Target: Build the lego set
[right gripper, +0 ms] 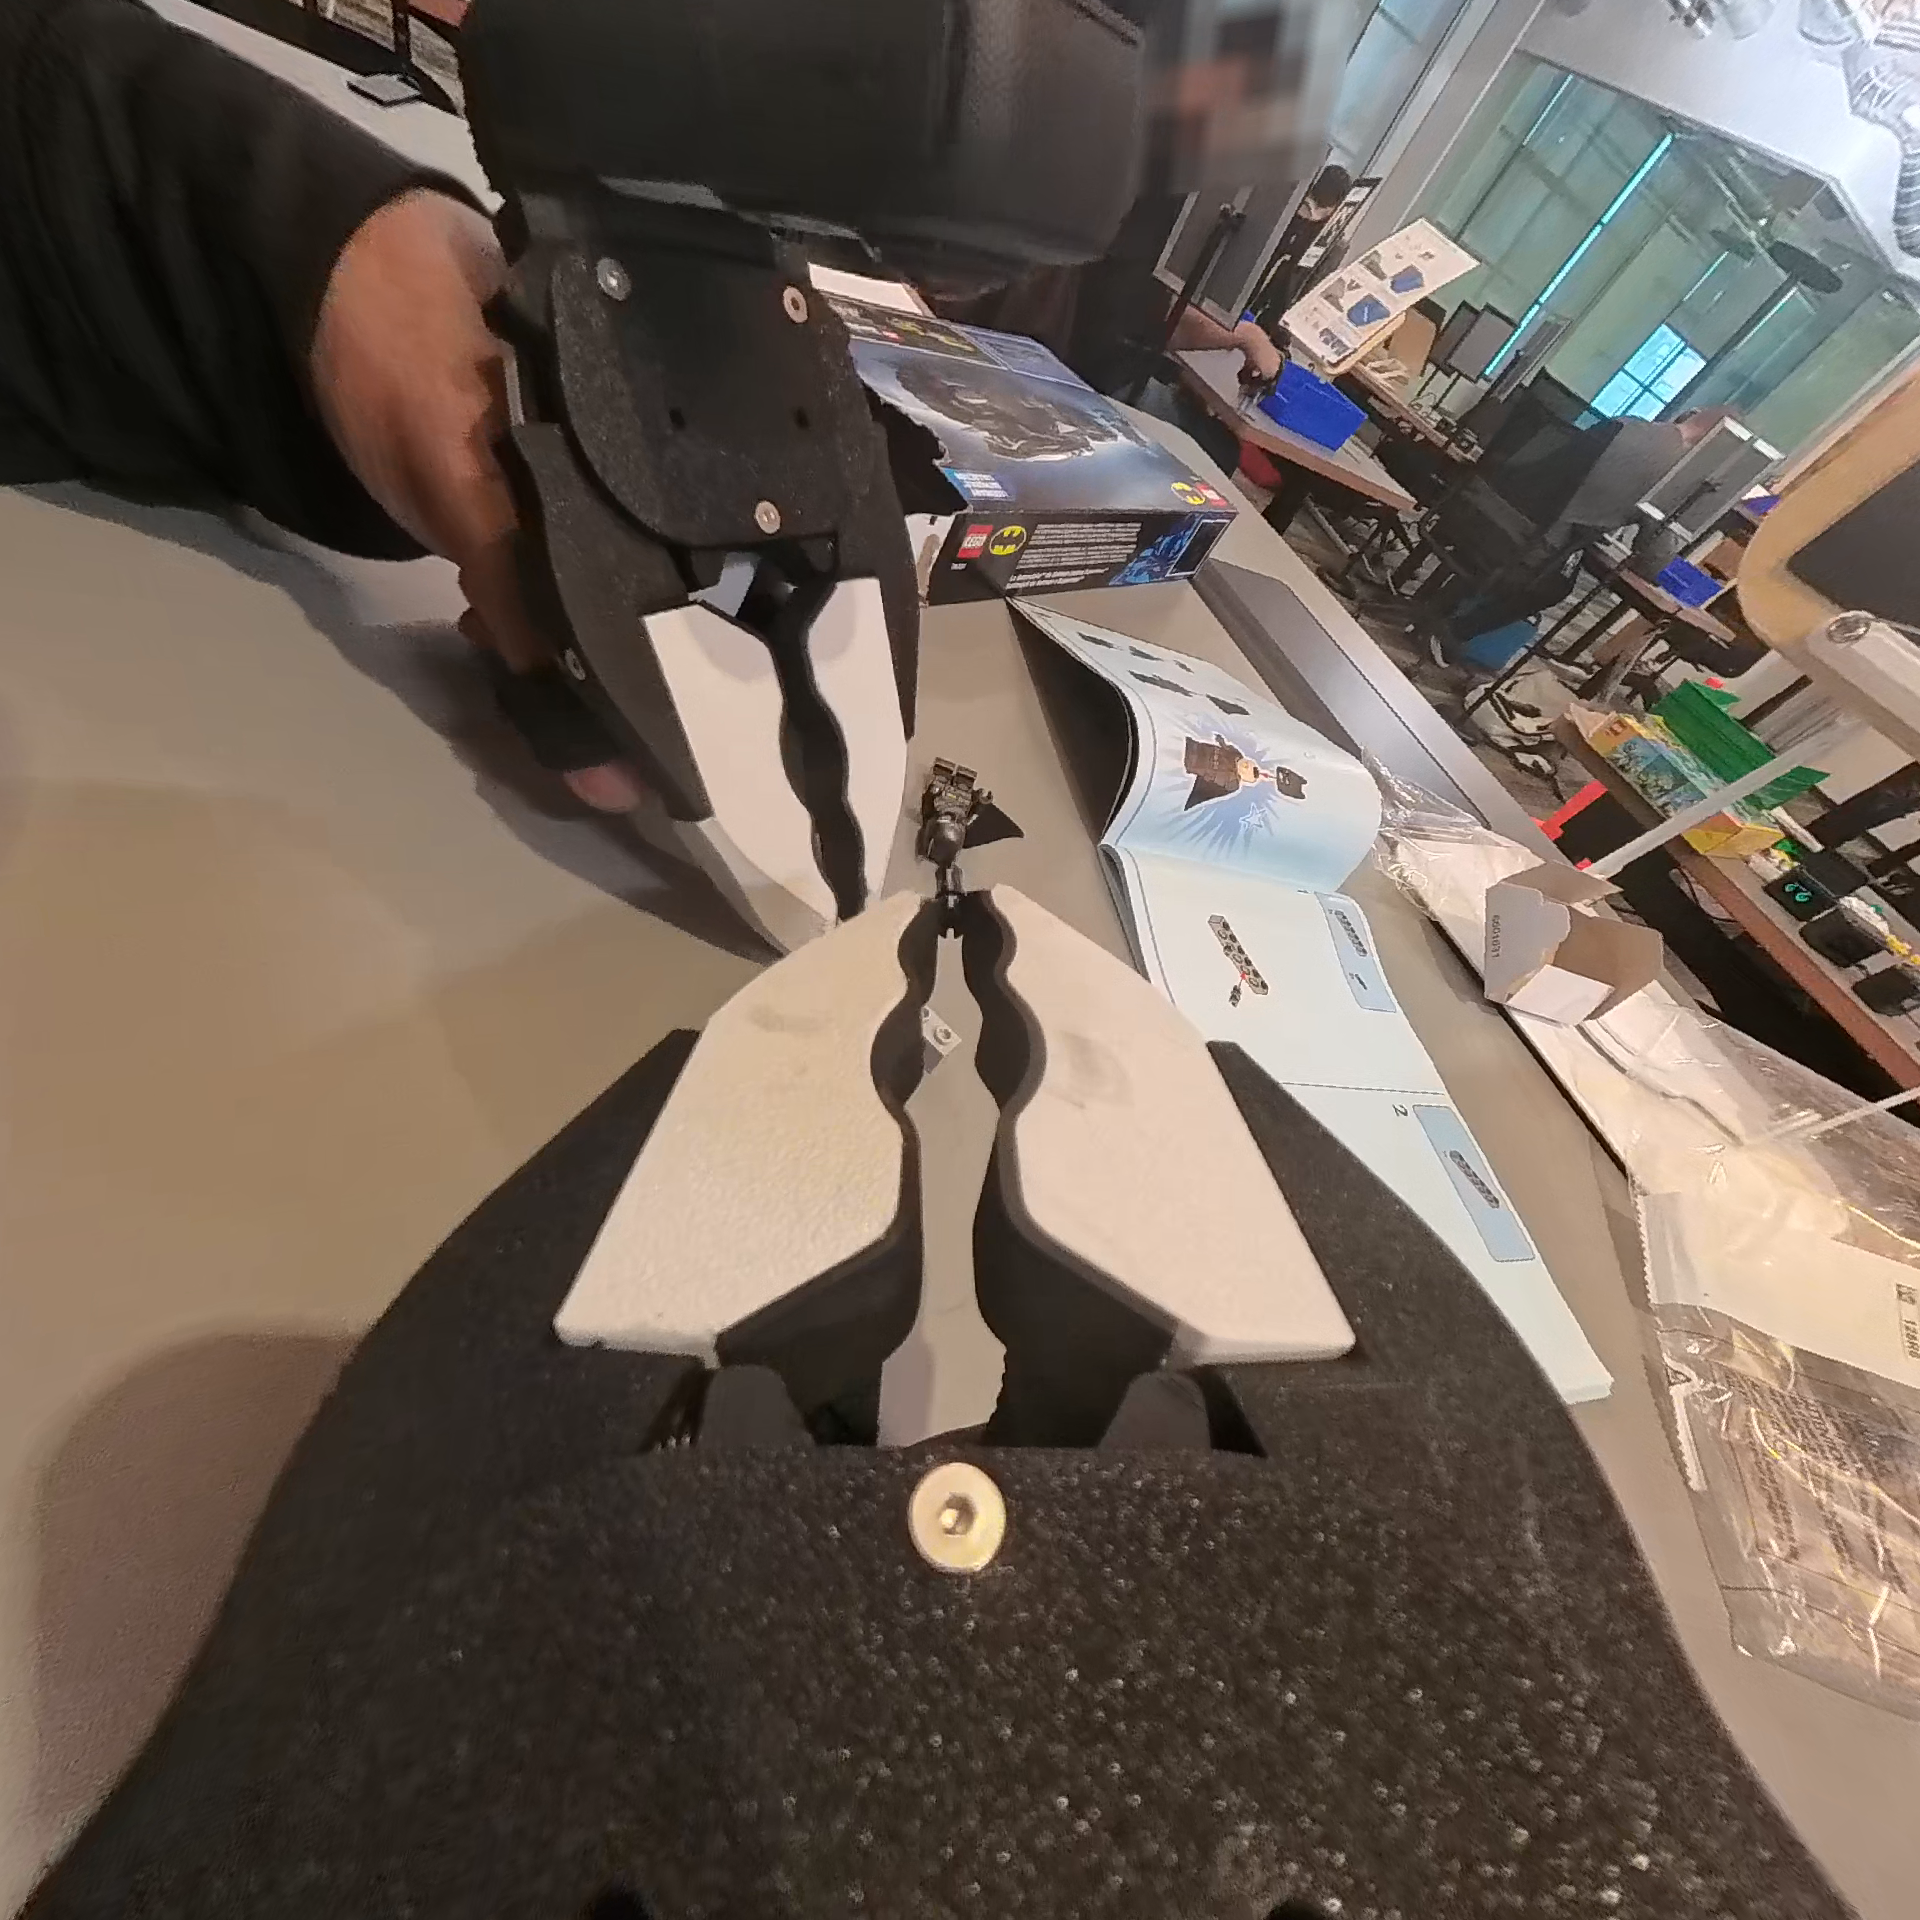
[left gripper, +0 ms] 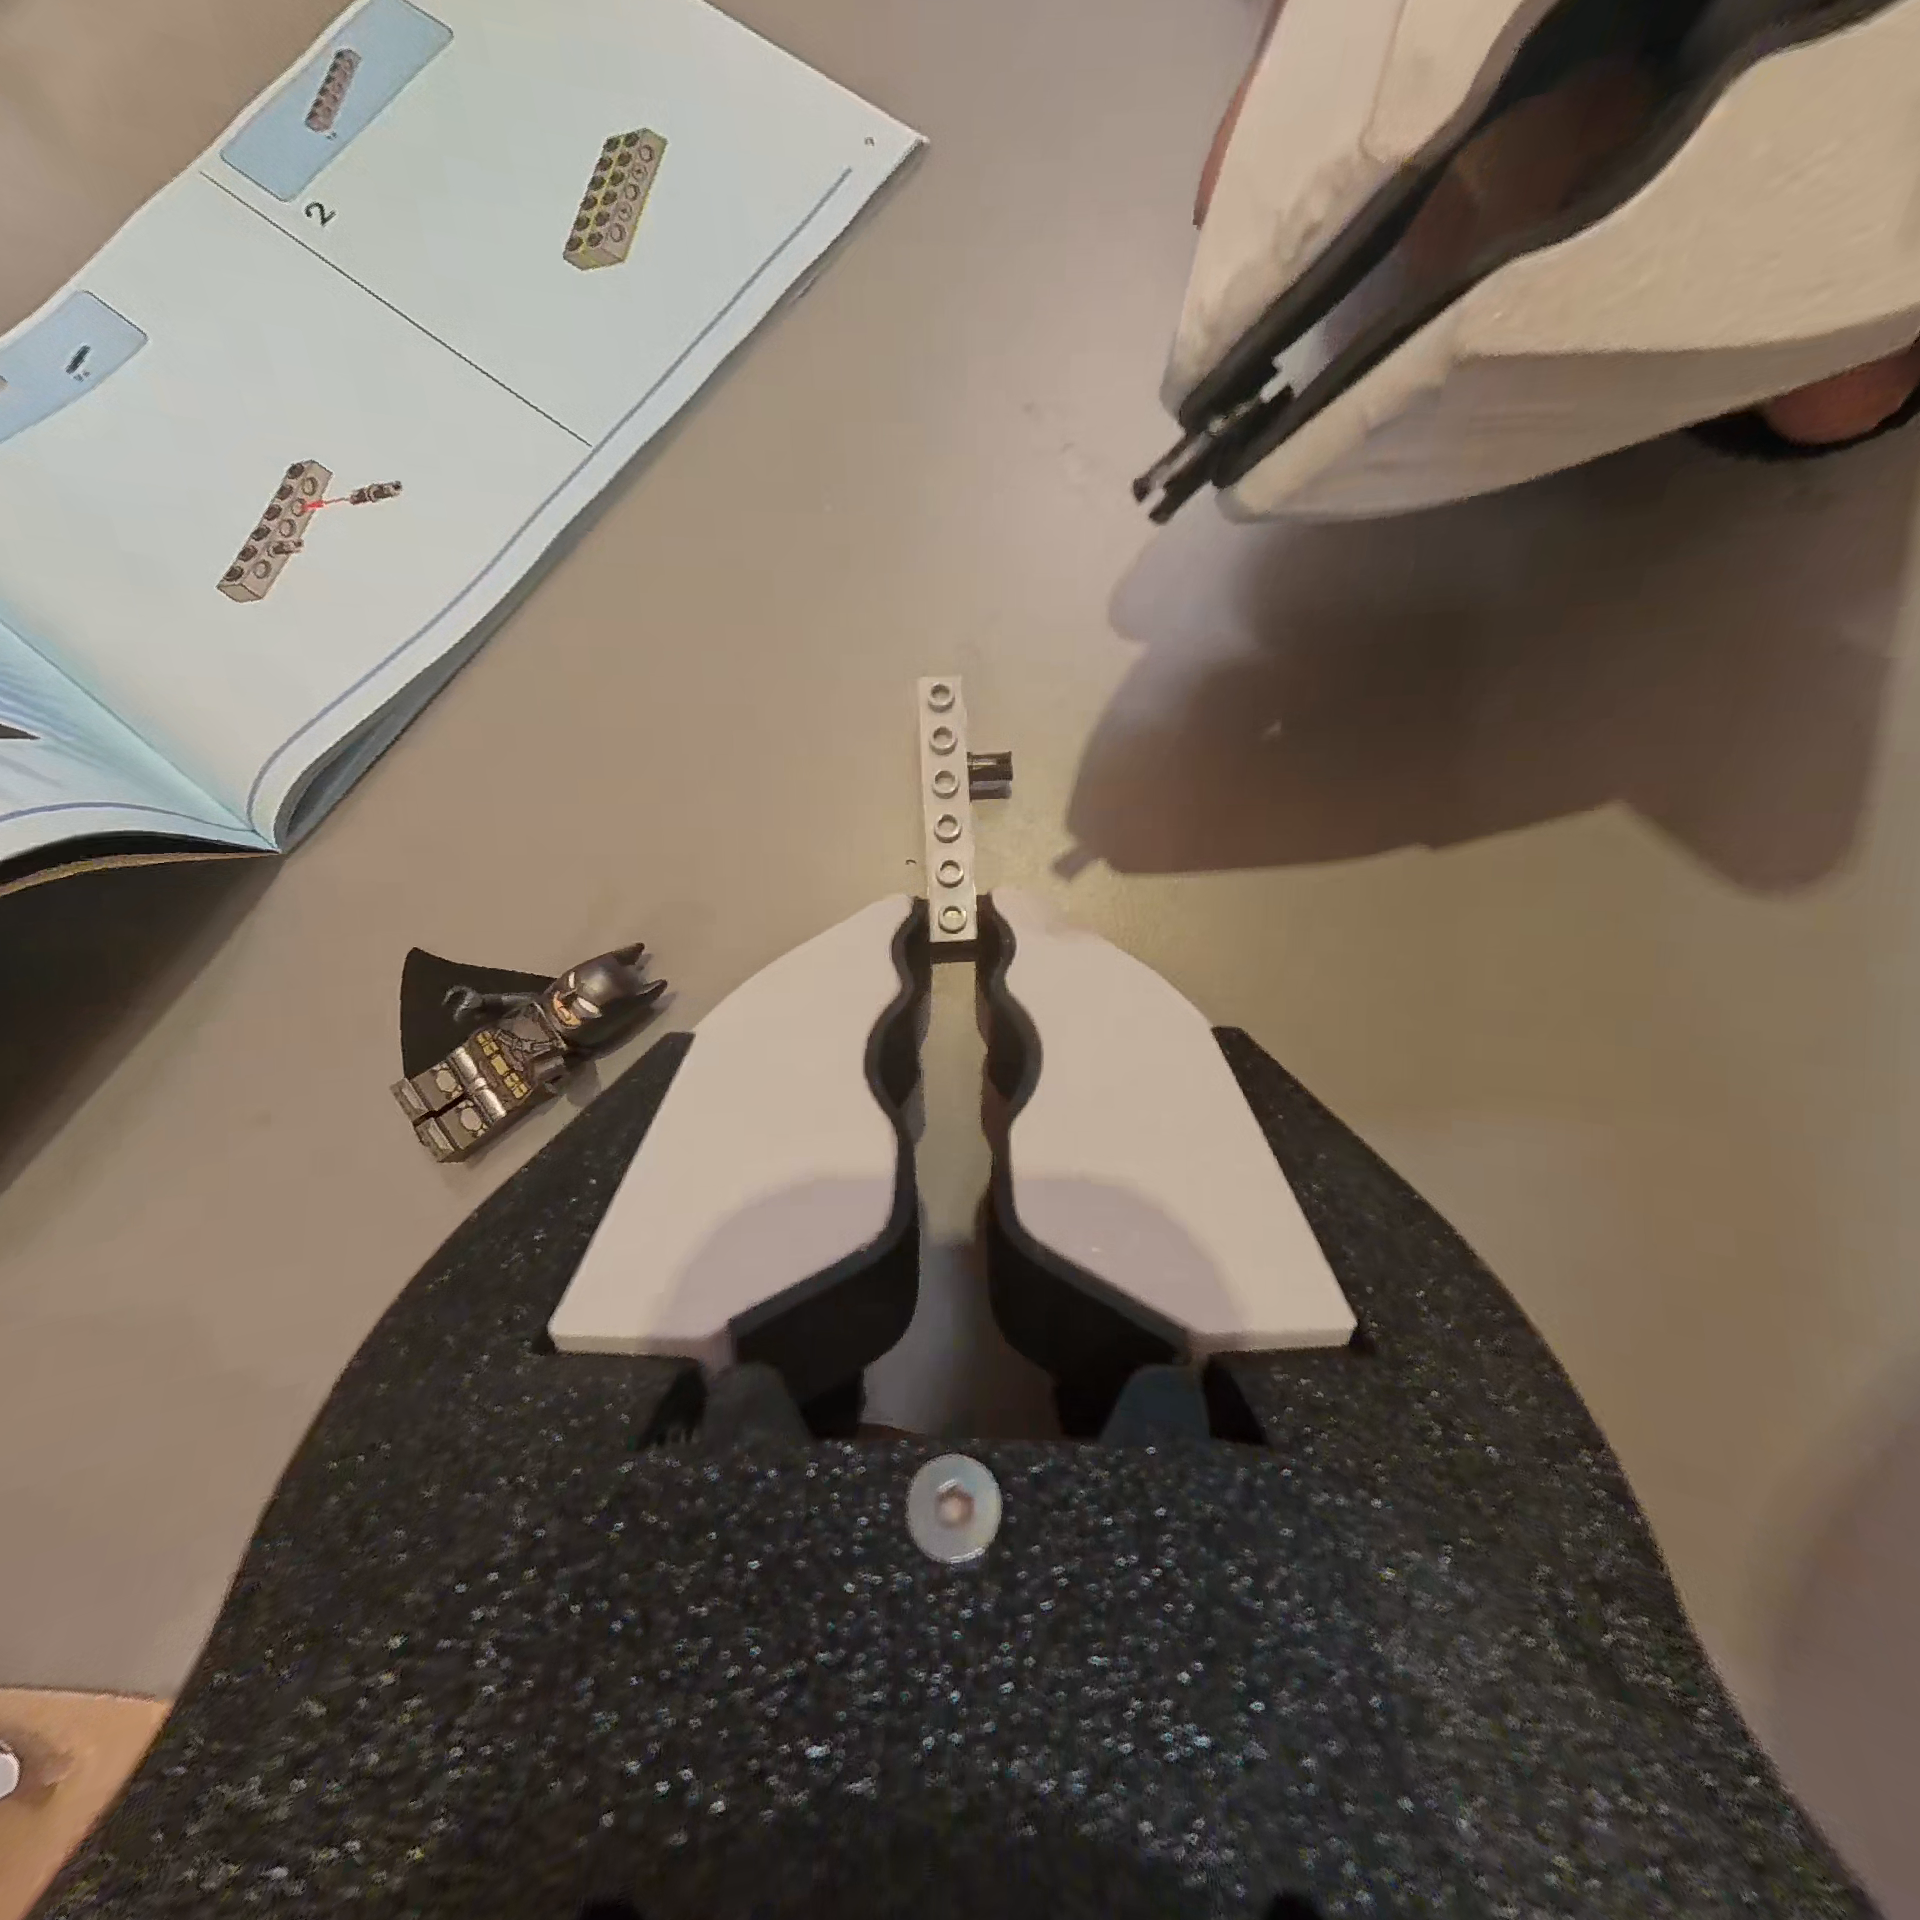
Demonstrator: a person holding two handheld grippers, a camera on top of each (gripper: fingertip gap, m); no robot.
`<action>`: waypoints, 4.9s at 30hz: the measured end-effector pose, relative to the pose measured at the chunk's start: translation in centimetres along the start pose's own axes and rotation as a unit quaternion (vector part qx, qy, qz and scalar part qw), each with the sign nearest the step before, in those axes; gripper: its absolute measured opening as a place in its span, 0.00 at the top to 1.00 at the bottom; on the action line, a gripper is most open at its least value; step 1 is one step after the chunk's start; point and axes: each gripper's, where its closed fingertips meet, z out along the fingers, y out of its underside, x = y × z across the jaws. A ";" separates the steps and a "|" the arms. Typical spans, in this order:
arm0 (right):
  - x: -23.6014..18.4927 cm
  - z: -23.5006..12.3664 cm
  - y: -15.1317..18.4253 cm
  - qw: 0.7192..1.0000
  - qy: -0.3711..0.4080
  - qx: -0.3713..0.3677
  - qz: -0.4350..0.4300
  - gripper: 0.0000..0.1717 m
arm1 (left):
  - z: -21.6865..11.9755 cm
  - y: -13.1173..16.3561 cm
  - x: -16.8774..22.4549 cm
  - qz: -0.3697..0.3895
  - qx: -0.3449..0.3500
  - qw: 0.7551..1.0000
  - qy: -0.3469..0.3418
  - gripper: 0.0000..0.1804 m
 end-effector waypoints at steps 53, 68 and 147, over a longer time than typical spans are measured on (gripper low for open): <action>1.1 1.2 3.0 0.985 0.107 -0.130 -0.030 0.97 | -0.8 -5.2 0.2 -0.133 0.149 0.979 -0.028 0.96; 1.4 1.0 2.6 0.987 0.098 -0.117 0.045 0.97 | -1.1 -5.7 0.1 -0.070 0.161 0.982 -0.071 0.95; 1.6 0.2 0.5 0.993 0.085 -0.048 0.073 0.97 | -3.0 -7.2 1.0 -0.006 0.240 0.971 -0.018 0.96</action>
